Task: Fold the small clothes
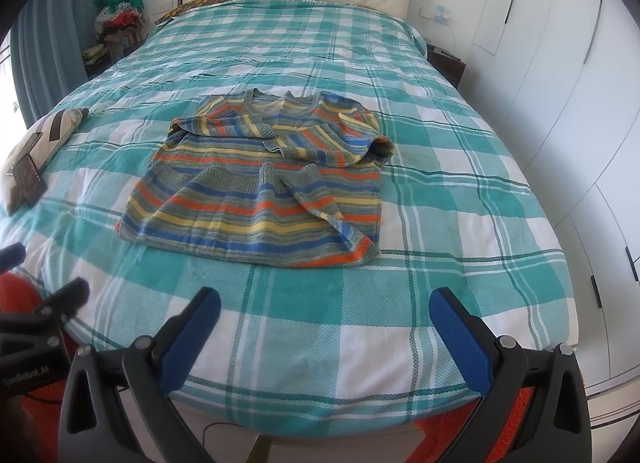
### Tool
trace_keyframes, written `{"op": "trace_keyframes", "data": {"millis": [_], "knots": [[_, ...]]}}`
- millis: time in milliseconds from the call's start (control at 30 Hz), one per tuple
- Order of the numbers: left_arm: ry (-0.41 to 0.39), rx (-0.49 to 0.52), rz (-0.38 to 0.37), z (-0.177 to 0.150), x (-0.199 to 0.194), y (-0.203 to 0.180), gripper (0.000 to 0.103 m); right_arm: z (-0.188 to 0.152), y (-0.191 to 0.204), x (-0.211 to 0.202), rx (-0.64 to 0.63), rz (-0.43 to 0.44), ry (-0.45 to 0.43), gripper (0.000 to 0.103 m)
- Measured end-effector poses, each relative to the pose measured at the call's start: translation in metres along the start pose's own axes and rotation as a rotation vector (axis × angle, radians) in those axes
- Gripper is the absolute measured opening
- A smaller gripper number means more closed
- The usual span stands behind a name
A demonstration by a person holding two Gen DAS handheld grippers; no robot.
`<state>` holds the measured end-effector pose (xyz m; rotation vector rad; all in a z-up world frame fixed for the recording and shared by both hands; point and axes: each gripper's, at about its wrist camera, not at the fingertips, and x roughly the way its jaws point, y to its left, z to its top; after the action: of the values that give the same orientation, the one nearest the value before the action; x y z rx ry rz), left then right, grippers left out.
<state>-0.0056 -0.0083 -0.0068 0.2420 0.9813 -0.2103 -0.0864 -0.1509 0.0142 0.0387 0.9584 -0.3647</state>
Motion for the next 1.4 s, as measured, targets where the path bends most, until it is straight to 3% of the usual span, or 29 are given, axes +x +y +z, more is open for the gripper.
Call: {"op": "trace_keyframes", "data": {"millis": [1033, 1100, 1267, 1400], "knots": [[0.031, -0.013, 0.004, -0.002, 0.010, 0.003, 0.103, -0.003, -0.002, 0.003, -0.010, -0.012, 0.010, 0.103], [0.049, -0.006, 0.026, -0.003, 0.017, 0.004, 0.103, -0.003, -0.006, 0.005, -0.005, 0.004, 0.005, 0.103], [0.130, -0.027, 0.064, -0.013, 0.044, 0.022, 0.103, 0.007, -0.040, 0.031, 0.037, 0.146, -0.017, 0.103], [0.144, -0.053, 0.091, -0.016, 0.055, 0.043, 0.102, 0.037, -0.051, 0.079, -0.043, 0.163, 0.017, 0.102]]}}
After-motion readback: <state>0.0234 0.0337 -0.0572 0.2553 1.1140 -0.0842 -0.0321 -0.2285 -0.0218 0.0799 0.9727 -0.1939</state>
